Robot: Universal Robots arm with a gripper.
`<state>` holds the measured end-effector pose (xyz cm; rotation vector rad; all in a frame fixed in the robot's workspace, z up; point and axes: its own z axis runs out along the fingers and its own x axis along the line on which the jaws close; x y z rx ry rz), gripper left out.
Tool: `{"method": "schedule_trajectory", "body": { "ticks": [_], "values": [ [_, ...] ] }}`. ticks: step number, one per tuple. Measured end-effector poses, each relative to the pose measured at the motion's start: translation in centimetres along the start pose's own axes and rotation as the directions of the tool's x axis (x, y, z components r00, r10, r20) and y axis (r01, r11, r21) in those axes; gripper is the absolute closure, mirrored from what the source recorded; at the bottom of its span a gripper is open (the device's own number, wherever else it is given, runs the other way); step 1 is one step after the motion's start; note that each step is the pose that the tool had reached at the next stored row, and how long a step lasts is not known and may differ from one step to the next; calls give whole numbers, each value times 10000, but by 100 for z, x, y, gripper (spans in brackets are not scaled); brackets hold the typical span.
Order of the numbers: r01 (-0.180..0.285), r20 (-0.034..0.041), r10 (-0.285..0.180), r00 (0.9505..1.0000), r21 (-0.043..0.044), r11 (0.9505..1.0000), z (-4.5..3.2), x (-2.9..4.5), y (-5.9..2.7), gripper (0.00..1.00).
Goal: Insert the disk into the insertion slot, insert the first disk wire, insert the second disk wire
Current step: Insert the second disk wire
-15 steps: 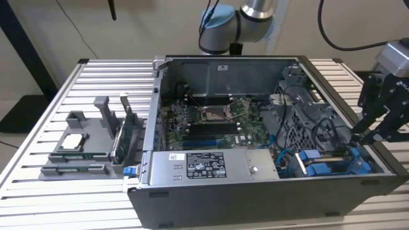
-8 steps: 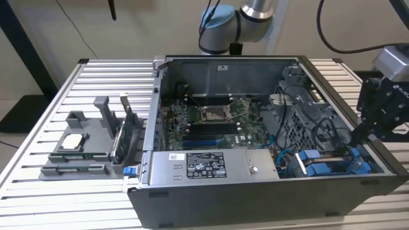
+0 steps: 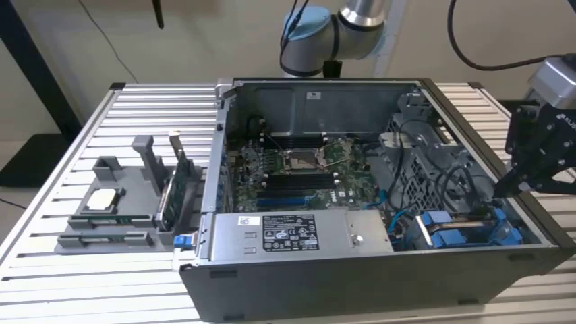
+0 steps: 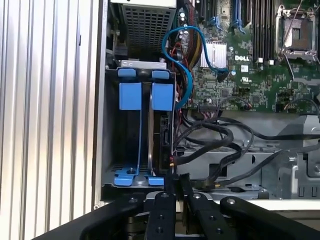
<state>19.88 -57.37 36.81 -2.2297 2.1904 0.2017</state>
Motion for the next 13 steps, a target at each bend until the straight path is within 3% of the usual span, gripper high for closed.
{"method": "schedule_trajectory", "body": {
  "ticks": [3, 7, 13],
  "values": [
    [-5, 49, 5, 10000, 2, 10000, -79, -9, 57, 84],
    [-24, 59, 24, 10000, 4, 10000, -161, -29, 147, 84],
    [-49, 58, 49, 10000, 7, 10000, -159, -59, 311, 84]
  ]
}}
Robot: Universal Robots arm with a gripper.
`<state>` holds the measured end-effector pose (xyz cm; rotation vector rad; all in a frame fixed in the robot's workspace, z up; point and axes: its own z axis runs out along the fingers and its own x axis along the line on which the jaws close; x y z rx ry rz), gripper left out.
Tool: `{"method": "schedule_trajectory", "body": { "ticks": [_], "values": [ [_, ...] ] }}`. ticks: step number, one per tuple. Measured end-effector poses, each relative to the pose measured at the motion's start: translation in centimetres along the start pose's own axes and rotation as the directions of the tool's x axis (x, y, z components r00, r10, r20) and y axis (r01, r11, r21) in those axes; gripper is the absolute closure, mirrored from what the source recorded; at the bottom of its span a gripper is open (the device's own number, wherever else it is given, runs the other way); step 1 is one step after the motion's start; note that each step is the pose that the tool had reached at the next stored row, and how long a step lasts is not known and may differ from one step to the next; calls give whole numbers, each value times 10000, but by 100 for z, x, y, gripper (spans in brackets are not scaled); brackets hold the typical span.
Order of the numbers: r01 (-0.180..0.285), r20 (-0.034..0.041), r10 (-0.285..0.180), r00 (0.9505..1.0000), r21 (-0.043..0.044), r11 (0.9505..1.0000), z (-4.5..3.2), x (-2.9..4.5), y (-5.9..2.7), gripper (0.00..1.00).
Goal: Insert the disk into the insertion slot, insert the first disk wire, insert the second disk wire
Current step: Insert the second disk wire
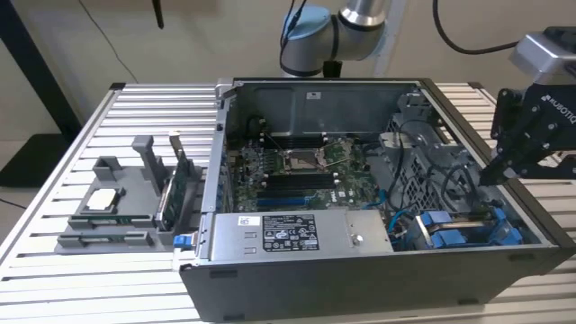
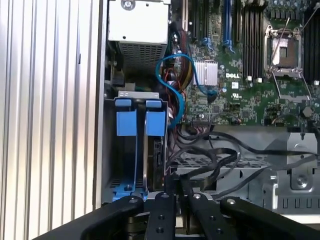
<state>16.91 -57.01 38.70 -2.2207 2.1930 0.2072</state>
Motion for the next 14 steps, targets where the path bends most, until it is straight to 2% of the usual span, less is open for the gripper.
{"method": "schedule_trajectory", "body": {
  "ticks": [5, 7, 14],
  "values": [
    [-18, 2, 18, 10000, 2, 10000, 18, -16, 173, 84],
    [-19, -9, 19, 10000, 2, 10000, 34, -15, 213, 84],
    [-23, -68, 23, 10000, 1, 10000, 152, -3, 249, 84]
  ]
}}
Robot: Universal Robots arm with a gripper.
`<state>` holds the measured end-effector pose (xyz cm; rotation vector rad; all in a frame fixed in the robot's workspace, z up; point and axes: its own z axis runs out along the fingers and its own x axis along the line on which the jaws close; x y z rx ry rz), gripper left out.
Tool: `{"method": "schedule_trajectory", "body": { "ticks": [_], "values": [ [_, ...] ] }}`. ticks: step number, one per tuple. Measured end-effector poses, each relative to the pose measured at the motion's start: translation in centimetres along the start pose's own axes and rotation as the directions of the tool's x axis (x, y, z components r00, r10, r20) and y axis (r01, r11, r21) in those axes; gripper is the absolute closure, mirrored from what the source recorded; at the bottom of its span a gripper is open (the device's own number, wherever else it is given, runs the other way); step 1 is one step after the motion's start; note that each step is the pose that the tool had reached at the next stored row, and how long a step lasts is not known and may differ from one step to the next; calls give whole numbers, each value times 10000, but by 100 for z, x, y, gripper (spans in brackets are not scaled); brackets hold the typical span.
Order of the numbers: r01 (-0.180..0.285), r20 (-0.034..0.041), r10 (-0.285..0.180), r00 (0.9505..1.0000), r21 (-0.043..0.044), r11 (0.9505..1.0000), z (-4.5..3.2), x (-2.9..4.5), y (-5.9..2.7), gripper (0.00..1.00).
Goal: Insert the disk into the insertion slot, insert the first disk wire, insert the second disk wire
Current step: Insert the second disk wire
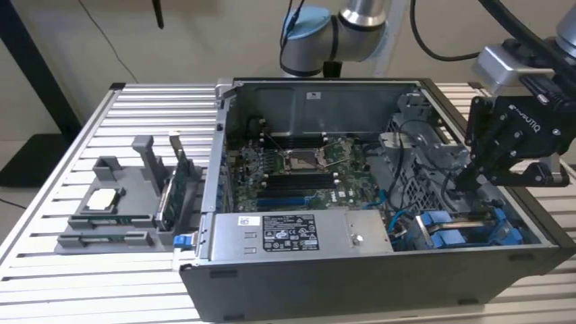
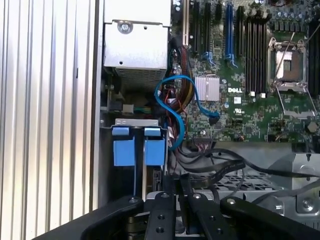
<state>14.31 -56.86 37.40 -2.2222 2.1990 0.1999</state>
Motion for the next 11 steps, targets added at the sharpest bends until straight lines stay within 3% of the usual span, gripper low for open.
{"method": "schedule_trajectory", "body": {
  "ticks": [9, 11],
  "values": [
    [-7, -88, 7, 10000, 0, 10000, 62, 114, 40, 84],
    [-6, -105, 6, 9999, 37, 10000, 79, 119, 40, 84]
  ]
}}
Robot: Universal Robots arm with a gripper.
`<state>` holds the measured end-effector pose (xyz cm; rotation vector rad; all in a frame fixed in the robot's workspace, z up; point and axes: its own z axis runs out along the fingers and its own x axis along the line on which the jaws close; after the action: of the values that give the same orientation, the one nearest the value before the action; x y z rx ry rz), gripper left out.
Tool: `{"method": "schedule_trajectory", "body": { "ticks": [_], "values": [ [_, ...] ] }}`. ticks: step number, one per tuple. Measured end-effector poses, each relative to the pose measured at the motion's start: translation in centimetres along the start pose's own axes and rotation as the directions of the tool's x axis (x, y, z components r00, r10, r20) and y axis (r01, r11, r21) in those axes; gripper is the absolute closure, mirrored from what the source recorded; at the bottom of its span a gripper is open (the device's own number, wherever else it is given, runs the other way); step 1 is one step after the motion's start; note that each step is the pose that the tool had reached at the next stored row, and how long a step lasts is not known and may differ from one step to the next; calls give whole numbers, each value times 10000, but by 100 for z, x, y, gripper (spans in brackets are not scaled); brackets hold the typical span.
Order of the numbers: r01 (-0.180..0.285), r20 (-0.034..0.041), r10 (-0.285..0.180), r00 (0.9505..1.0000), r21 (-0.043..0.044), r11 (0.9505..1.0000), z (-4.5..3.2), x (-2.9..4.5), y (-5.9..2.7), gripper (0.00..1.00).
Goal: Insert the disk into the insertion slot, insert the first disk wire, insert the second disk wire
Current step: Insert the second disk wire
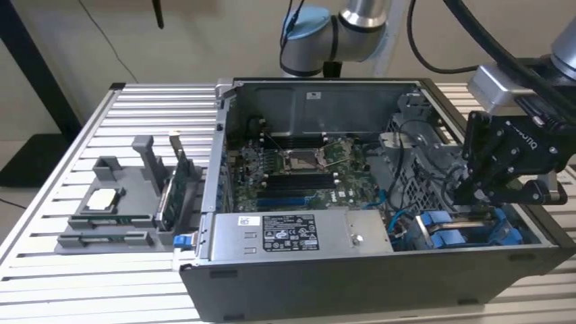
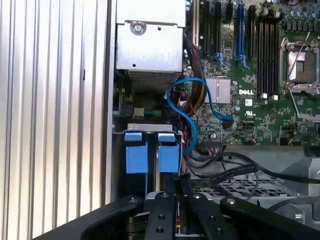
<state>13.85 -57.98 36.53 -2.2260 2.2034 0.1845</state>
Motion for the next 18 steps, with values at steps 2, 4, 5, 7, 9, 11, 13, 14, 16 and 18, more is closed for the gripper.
{"method": "schedule_trajectory", "body": {
  "ticks": [2, 4, 5, 7, 9, 11, 13, 14, 16, 18],
  "values": [
    [6, -13, -6, 10000, 93, 10000, 17, 2, -1, 84],
    [16, -29, -16, 10000, 214, 9998, 32, 4, -3, 84],
    [22, -40, -21, 10000, 287, 9996, 40, 5, -3, 84],
    [33, -62, -30, 10000, 432, 9991, 55, 7, -4, 84],
    [41, -96, -36, 9999, 524, 9986, 73, 8, -6, 84],
    [47, -131, -39, 9999, 595, 9982, 90, 9, -7, 84],
    [52, -159, -42, 9999, 639, 9979, 114, 11, -12, 84],
    [54, -170, -43, 9998, 654, 9978, 127, 12, -15, 84],
    [60, -193, -47, 9998, 691, 9976, 150, 14, -22, 84],
    [72, -205, -57, 9998, 744, 9972, 172, 16, -37, 84]
  ]
}}
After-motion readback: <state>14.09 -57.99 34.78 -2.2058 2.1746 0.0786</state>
